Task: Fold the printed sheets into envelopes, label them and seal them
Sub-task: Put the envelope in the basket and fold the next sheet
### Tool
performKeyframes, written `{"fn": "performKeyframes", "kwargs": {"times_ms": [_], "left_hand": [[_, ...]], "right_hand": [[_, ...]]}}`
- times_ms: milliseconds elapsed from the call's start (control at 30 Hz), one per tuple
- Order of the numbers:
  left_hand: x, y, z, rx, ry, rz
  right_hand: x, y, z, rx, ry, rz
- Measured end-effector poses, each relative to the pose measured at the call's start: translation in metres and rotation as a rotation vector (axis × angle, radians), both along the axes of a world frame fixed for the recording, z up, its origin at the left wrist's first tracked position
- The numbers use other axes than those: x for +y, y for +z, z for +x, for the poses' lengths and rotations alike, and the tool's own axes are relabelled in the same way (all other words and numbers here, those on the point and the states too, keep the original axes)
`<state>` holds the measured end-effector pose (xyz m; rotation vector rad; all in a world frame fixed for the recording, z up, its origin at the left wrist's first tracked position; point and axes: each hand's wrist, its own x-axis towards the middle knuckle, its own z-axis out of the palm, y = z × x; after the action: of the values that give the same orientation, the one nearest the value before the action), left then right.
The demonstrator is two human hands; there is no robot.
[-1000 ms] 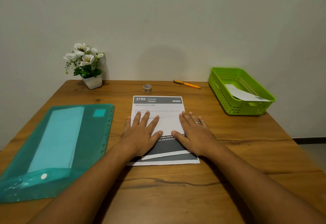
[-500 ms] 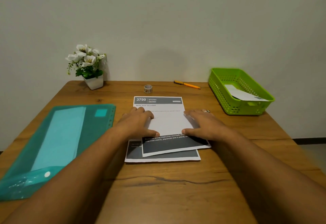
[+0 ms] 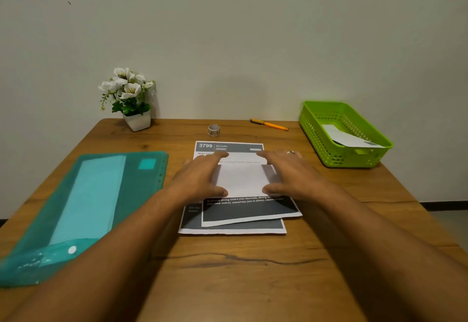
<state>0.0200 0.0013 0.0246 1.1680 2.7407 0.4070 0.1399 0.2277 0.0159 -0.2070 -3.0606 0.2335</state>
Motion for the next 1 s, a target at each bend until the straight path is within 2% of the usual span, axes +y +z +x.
{"fn": "performKeyframes", "kwargs": {"times_ms": [167, 300, 567, 700, 867, 1000], "left_hand": [[-0.009, -0.006, 0.003, 0.171, -0.017, 0.221], [-0.014, -0.012, 0.002, 0.258, -0.066, 0.277], [-0.021, -0.045, 0.014, 0.258, -0.125, 0.16], [-0.015, -0.054, 0.014, 0.216, -0.079, 0.199], [-0.004, -0.057, 0.017, 0.151, -0.088, -0.032], [-0.002, -0.06, 0.018, 0.136, -0.095, -0.105]], "right_hand": [[-0.013, 0.009, -0.003, 0.128, 0.054, 0.146], [-0.02, 0.002, -0.003, 0.177, 0.057, 0.203], [-0.026, -0.039, 0.014, 0.127, 0.035, 0.112], [-0.034, -0.04, 0.019, 0.101, -0.012, 0.051], [-0.048, -0.042, 0.009, 0.113, -0.081, 0.04], [-0.065, -0.051, -0.006, 0.108, -0.014, -0.069]]}}
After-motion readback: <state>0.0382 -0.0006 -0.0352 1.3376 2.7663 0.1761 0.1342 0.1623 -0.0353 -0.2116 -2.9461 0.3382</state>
